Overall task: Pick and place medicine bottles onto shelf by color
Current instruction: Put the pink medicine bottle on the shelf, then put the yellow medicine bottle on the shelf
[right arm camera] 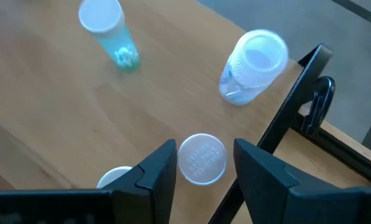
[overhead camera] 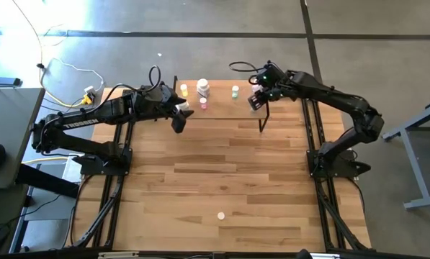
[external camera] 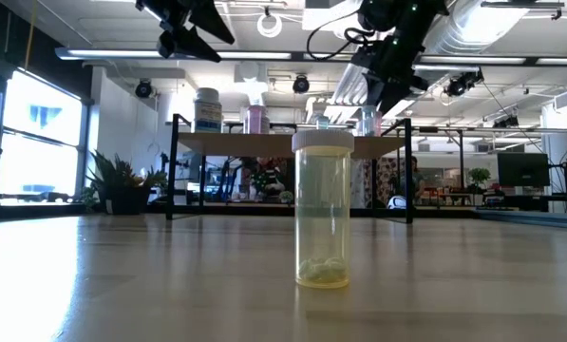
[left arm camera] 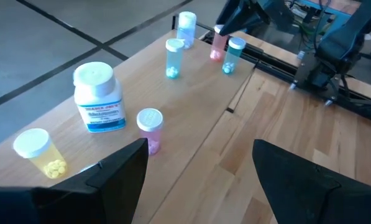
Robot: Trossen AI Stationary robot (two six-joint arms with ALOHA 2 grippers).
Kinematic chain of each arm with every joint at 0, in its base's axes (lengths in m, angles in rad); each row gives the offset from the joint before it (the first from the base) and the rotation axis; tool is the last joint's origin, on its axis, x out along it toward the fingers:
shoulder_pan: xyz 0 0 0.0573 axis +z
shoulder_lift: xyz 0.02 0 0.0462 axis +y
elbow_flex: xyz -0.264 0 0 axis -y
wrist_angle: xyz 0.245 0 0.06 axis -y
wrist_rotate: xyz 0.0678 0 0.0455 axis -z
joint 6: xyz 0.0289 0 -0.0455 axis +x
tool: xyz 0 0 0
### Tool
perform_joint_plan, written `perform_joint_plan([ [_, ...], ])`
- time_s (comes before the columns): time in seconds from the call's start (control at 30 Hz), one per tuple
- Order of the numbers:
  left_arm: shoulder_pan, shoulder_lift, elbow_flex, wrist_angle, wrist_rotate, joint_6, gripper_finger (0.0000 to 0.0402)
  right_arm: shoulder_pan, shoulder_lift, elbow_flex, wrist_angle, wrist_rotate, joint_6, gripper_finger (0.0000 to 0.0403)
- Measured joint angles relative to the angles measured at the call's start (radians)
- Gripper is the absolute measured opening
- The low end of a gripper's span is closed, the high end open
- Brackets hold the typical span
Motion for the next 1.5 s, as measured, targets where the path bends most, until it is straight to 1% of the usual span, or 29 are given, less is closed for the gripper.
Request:
perform_joint_plan([
  [0.13,-0.012,0.000,0.000,0.001,0.038,-0.001,0.0280,0.000,-0.033,0.000,0.001,0.004,0.033,0.0151],
  [0.27,-0.049,0.000,0.000,0.002,0.041,0.000,0.0280,0.000,-0.072,0.000,0.001,0.003,0.074,0.0152],
  [0.43,-0.122,0.014,0.001,0.008,0.049,0.003,0.0280,0.027,-0.124,0.000,0.002,0.003,0.127,0.0152],
  [0.57,-0.196,0.044,0.001,0.050,0.057,0.048,0.0280,0.070,-0.168,0.000,0.005,0.003,0.182,0.0152],
  [0.73,-0.286,0.109,0.001,0.121,0.064,0.108,0.0280,0.135,-0.214,0.000,0.035,0.004,0.238,0.0152],
  [0.87,-0.349,0.172,0.001,0.189,0.139,0.115,0.0280,0.184,-0.235,0.000,0.048,0.006,0.251,0.0152],
  [0.93,-0.385,0.208,0.001,0.227,0.155,0.124,0.0280,0.199,-0.240,0.000,0.044,0.006,0.251,0.0152],
  [1.13,-0.489,0.315,0.001,0.295,0.152,0.132,0.0280,0.218,-0.243,0.000,0.044,0.009,0.228,0.0152],
  [1.3,-0.559,0.397,0.000,0.327,0.112,0.092,0.0280,0.218,-0.242,0.000,0.042,0.010,0.224,0.0152],
  [1.5,-0.632,0.503,0.001,0.461,0.094,0.076,0.0280,0.217,-0.241,0.000,0.040,0.011,0.222,0.0152],
])
